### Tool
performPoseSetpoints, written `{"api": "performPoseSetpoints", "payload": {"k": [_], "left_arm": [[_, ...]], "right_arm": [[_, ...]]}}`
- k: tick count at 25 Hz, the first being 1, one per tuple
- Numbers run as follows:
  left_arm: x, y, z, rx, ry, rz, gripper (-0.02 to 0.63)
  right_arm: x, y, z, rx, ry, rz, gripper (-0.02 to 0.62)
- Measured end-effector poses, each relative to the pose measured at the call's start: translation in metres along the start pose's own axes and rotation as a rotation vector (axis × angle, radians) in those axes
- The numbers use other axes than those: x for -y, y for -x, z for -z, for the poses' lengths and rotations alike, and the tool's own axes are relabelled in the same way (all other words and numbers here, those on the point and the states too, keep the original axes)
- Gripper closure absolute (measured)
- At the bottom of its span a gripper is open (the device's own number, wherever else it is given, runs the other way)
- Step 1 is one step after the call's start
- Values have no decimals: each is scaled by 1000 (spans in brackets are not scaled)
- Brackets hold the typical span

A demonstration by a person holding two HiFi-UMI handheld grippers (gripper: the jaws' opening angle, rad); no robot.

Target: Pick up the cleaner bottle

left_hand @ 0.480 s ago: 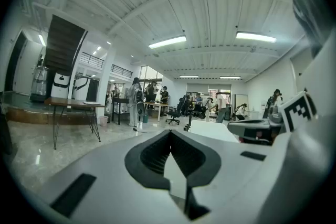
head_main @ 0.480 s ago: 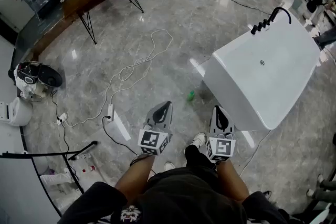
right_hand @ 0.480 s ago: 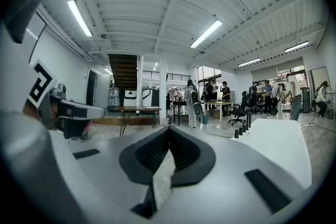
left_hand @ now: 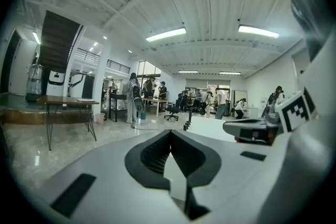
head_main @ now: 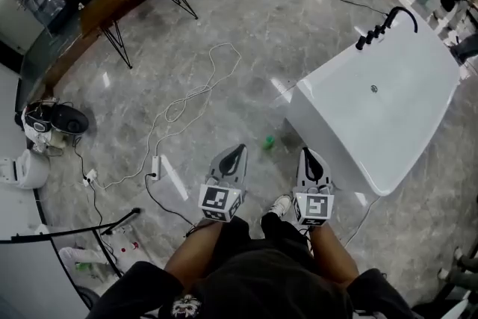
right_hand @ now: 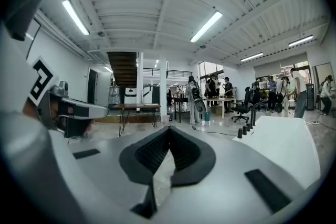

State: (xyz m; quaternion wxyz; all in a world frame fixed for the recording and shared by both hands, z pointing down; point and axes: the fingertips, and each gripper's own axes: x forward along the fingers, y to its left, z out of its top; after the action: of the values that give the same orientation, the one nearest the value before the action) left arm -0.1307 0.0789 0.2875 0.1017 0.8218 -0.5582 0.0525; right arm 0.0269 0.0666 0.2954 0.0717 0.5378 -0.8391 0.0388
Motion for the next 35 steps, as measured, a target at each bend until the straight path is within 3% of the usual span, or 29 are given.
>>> {"api": "performPoseSetpoints", "payload": {"k": [6,16,21,29,35], "left_arm": [[-12,-34,9,-9,-18,34,600],[-54,-90,0,-35,-40,192,600],[-71,-115,14,-58,-79,250,600],[-83,-152,89,-109,-56,253,600],[-90,-192,177,-115,-52,223,600]], "right_arm": [[8,-34,16,-26,-8,19,578],[5,-81,-1,-42,-15,162,578],[4,-106,13,-42,-36,225,578],[22,-129,64,-80,-49,266,578],[55,-155,146,-68,-67,302,578]]}}
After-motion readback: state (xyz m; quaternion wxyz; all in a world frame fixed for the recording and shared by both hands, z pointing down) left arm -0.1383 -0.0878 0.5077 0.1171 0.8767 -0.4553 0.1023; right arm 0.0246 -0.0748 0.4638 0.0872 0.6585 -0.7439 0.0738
